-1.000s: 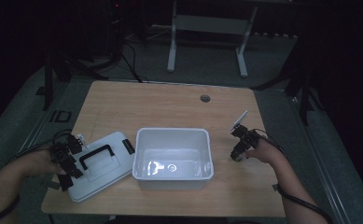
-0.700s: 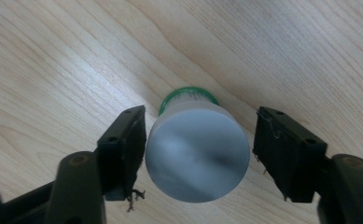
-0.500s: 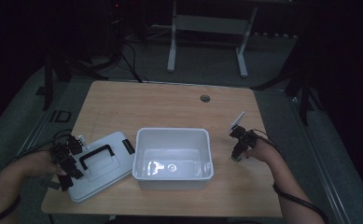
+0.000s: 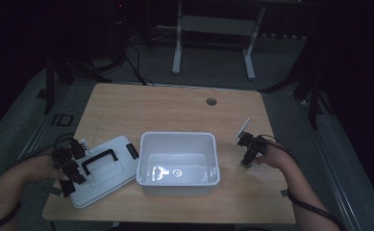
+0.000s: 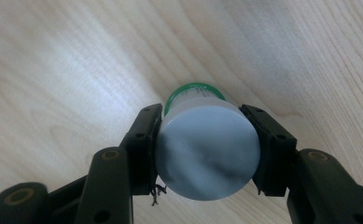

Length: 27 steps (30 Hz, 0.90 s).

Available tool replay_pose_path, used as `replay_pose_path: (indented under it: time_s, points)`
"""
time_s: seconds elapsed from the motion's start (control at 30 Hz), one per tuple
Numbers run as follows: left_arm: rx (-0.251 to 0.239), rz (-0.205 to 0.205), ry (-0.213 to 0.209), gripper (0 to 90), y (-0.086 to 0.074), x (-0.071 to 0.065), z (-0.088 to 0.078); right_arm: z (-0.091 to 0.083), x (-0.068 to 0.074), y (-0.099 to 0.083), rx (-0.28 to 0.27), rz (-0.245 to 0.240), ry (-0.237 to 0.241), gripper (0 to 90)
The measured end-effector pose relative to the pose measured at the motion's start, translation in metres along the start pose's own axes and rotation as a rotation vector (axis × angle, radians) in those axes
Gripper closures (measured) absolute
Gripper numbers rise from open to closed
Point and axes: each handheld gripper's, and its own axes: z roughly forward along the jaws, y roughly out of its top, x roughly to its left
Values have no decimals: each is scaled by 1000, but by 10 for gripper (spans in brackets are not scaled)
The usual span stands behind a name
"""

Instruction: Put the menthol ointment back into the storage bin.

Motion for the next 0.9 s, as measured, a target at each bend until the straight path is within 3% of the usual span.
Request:
replay_pose_path:
  time_s: [0.2, 0.37, 0.43, 0.57, 0.6, 0.67, 0.73, 0.9]
  points:
    - [0, 4, 2, 315, 1, 0, -1, -6, 6, -4, -14, -36, 3, 503]
    - [2, 16, 10, 315, 4, -2, -1, -14, 15, -8, -23, -113, -5, 503]
    - [-4, 23, 12, 315, 5, -4, -2, -16, 20, -9, -14, -164, -34, 503]
    - [-5, 26, 14, 315, 6, -5, -3, -17, 30, -10, -8, -254, -15, 503]
    - [-5, 26, 14, 315, 6, -5, -3, -17, 30, -10, -8, -254, -15, 503]
    - [-5, 27, 13, 315, 6, -5, -3, -16, 37, -12, -16, -323, -2, 503]
    - [-7, 28, 11, 315, 6, -5, -3, -15, 41, -14, -19, -359, 13, 503]
    - [-2, 27, 12, 315, 5, -5, -2, -14, 51, -15, 6, -433, -12, 503]
